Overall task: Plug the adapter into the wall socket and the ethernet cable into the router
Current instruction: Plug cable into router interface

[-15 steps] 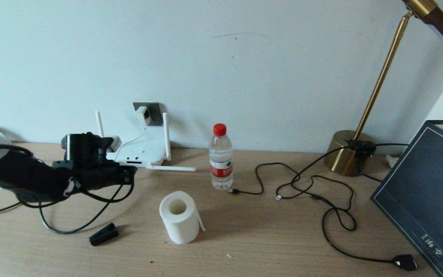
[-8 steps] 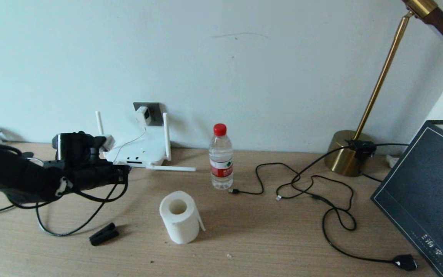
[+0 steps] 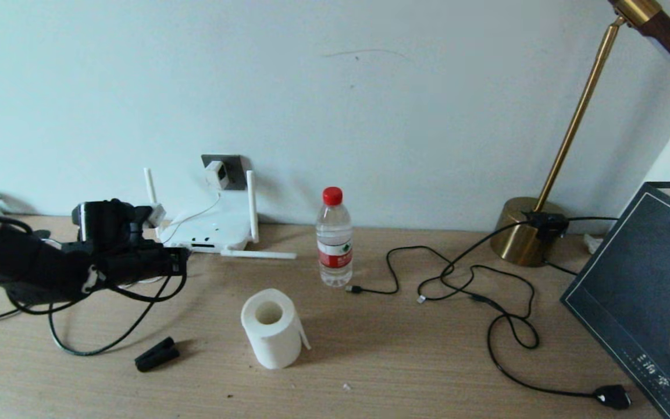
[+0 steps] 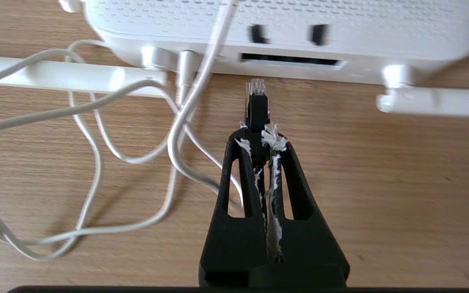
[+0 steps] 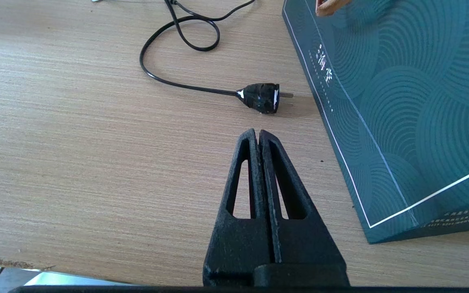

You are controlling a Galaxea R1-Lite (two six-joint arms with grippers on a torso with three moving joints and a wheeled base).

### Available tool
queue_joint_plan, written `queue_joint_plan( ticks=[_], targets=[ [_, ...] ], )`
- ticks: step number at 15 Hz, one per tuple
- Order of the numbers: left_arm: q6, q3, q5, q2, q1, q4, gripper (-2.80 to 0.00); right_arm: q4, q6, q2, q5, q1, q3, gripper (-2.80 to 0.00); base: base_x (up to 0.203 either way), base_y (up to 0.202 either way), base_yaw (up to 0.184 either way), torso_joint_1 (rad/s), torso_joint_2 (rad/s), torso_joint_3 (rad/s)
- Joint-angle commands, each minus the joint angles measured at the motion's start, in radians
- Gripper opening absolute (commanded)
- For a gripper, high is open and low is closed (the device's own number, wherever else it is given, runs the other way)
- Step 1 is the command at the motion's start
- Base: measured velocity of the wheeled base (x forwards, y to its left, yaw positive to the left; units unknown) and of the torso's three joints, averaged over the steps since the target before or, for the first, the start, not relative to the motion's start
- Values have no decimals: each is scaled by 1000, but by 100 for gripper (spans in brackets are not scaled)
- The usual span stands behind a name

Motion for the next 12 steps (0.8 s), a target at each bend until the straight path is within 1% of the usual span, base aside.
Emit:
queue_joint_plan(
  ticks=[1, 12],
  targets=[
    [1, -13, -1, 23, 5, -3, -280, 2, -1, 1, 0, 0, 0, -280, 0, 0, 0, 0, 0, 0],
    [-4, -49, -7, 57, -1, -8, -280, 2, -1, 1, 0, 0, 0, -280, 0, 0, 0, 0, 0, 0]
  ],
)
